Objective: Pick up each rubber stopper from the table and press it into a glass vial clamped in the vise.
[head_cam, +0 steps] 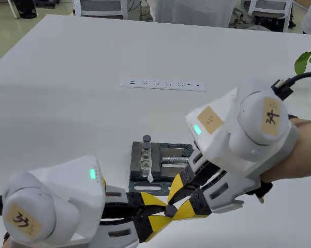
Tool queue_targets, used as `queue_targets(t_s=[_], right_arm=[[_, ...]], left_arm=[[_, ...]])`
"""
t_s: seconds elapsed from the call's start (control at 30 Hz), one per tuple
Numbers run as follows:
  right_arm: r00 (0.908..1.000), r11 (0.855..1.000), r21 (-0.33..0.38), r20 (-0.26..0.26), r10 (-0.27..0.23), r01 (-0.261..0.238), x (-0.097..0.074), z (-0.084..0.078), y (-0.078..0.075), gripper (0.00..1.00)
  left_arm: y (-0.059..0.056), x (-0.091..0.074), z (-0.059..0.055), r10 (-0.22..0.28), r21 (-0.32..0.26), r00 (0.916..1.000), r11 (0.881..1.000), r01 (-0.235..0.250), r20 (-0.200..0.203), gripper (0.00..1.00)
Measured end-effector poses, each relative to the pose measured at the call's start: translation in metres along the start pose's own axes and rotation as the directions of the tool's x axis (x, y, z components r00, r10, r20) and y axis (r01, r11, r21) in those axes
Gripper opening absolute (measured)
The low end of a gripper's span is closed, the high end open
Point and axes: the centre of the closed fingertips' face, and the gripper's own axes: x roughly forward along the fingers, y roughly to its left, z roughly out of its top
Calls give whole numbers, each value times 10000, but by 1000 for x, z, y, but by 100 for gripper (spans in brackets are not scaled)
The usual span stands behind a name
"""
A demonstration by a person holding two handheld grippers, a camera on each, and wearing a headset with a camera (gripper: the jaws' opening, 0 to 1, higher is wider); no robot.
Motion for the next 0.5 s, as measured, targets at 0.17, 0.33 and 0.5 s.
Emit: queue_targets(t_s=[0.17, 0.33, 0.5], right_arm=[[10000, 10000, -24, -22, -23, 23, 1, -1, -1, 6], [9996, 9997, 19, -145, -223, 223, -1, -5, -7, 6], [9994, 9995, 74, -208, -291, 292, -2, -7, -8, 6]], left_arm=[[2, 0, -1, 101, -243, 9999, 9997, -99, 58, 4], [3, 2, -7, 151, -547, 9999, 9984, -155, -81, 16], [7, 1, -14, 407, -1030, 9990, 9938, -421, -159, 27]])
